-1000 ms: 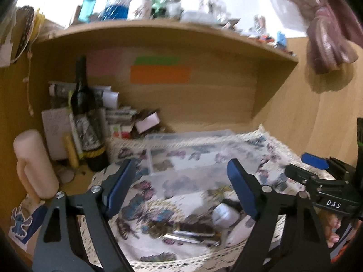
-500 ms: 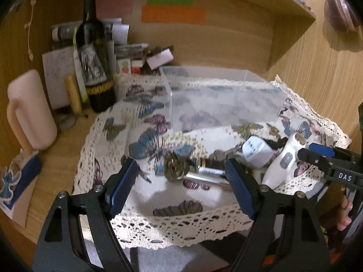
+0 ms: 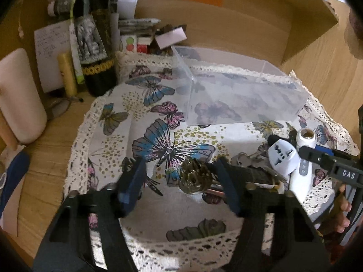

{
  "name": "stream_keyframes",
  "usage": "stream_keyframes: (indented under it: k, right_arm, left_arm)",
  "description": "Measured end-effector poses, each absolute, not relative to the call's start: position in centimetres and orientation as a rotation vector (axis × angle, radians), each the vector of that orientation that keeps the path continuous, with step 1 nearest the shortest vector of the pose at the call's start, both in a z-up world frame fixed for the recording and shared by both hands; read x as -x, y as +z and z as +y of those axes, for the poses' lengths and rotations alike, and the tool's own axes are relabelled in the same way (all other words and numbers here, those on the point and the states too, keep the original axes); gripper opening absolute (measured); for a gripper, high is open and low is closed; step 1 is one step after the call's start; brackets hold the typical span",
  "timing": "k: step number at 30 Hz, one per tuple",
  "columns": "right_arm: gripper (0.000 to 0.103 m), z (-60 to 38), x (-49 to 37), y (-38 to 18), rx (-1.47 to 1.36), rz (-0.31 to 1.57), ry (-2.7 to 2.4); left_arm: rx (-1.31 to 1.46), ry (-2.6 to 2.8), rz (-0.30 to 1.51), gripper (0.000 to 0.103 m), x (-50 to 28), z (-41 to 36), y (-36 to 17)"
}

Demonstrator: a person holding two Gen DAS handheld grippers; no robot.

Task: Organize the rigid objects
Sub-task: 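Grasp the dark spiky ornament with the left tool while the right tool grasps the white handheld device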

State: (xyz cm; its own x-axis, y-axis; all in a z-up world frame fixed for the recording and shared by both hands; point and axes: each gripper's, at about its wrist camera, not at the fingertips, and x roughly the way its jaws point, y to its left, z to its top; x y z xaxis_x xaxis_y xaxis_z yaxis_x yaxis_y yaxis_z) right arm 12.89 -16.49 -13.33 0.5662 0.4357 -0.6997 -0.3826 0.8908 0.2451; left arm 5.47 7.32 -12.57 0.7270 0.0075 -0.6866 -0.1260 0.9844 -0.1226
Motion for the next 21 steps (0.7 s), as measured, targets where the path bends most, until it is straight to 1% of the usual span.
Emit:
stream_keyframes:
  k: [1,2,4,6,7,8,12,14,15,16,21]
  right_arm:
    - [0.061,-16.3,-13.1,-13.3,-0.063,0.844,0.475]
    - [0.061,-16.1,-13.3,-13.4,-0.05,0.844,0.466]
    - [0.061,-15.5,-13.6,-13.4,-0.017,0.847,0.451]
    - [0.058,-15.0,-13.7,-13.4,0.016,0.841,0.443]
    - [0.052,-14.8,-13.7,-13.4,0.028,0.839,0.446]
    - [0.05,-14.7,-13.8,-13.3,0.035,0.836,0.444]
    - [0.045,-15.2,-13.9,-13.3,0.031,0.827,0.433]
    - [0.037,-15.5,-13.7,-13.1,0.038,0.816,0.424]
    - [0.036,-15.6,-13.5,-13.0,0.044,0.808,0.421]
    - [0.036,-15.8,-13.4,-12.8,0.042,0.796,0.417]
    - [0.036,-17.0,-12.7,-11.3,0.028,0.741,0.409]
  left_arm:
    - [0.176,0.059,0.767,0.048,-5.7,7.4,-12.9]
    - [0.188,0.044,0.777,0.046,-5.9,7.5,-13.1]
    - [0.197,0.027,0.786,0.035,-6.1,7.5,-13.5]
    - [0.193,0.024,0.782,0.034,-6.2,7.4,-13.6]
    - [0.192,0.022,0.778,0.034,-6.1,7.4,-13.6]
    - [0.192,0.021,0.776,0.034,-6.1,7.4,-13.6]
    - [0.188,0.032,0.76,0.033,-5.7,7.4,-13.3]
    - [0.187,0.037,0.75,0.033,-5.5,7.5,-13.0]
    - [0.186,0.04,0.743,0.032,-5.3,7.5,-12.7]
    - [0.185,0.042,0.738,0.028,-5.3,7.6,-12.5]
    - [0.169,0.06,0.696,0.028,-4.8,7.5,-11.1]
